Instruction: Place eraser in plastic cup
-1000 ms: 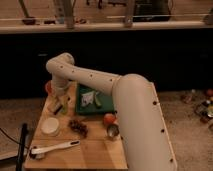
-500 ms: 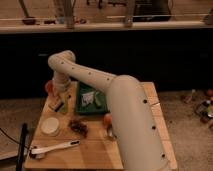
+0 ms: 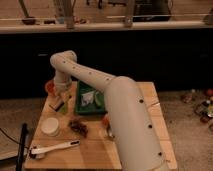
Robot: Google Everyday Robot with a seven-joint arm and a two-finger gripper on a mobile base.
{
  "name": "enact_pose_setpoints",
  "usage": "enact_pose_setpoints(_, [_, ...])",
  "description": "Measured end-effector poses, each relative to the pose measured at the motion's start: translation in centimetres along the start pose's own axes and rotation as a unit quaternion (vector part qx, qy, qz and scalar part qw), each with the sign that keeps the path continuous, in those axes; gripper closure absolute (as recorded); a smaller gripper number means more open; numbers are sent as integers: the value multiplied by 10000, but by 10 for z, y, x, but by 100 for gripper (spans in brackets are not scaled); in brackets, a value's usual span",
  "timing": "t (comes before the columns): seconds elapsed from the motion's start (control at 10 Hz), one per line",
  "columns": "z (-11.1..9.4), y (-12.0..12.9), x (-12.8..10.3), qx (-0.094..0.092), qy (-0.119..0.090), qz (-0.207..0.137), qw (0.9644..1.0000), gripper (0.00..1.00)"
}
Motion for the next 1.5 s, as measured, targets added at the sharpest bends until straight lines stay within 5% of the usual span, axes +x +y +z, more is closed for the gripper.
enact_pose_setpoints(0.4, [3, 1, 0, -67, -82, 42, 9999, 98])
enact_pose_setpoints(1.2, [0, 6, 2, -106, -172, 162, 9997, 23])
enact_pose_setpoints(1.5, [-1, 8, 3, -107, -192, 162, 9996, 20])
